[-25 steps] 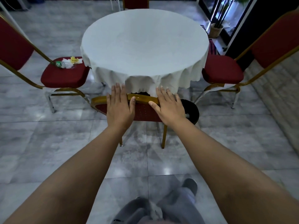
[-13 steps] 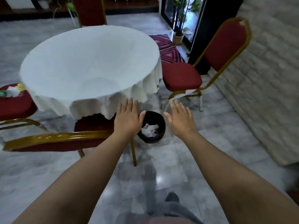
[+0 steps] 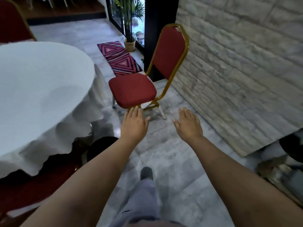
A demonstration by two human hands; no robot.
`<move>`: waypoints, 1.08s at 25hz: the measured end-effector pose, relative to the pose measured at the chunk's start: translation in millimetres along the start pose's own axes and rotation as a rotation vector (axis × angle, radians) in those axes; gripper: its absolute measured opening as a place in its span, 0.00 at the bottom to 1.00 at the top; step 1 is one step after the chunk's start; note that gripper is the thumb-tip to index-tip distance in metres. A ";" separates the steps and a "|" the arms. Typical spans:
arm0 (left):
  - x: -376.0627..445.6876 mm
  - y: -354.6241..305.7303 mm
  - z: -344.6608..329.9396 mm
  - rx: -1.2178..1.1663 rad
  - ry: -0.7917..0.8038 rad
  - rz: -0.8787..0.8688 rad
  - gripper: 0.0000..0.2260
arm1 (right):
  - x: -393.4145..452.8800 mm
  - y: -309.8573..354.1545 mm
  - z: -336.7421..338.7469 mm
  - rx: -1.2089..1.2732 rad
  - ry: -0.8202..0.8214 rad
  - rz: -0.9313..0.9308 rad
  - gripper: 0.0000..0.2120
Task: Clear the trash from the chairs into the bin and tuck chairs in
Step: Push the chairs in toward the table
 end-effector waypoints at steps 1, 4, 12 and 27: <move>22.2 -9.2 -11.0 -0.024 0.012 -0.004 0.26 | 20.9 -11.3 -1.8 0.003 -0.008 -0.017 0.27; 93.2 -31.6 -46.1 -0.069 0.045 -0.005 0.26 | 92.4 -41.0 -7.6 -0.016 -0.023 -0.055 0.28; 303.9 -78.4 -103.1 -0.106 0.087 -0.023 0.28 | 298.7 -96.4 -20.8 0.015 -0.049 -0.092 0.29; 558.5 -154.2 -214.1 -0.173 0.105 0.181 0.29 | 658.7 -170.4 -58.5 0.107 -0.078 0.192 0.29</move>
Point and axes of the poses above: each hand's wrist, its own x-axis towards the middle knuckle, its own z-axis out of the back of the hand, y = z × x, the point moved 7 cm from there along x, towards the middle knuckle, and after that the axes turned 13 degrees about -y, right-handed, at the moved point
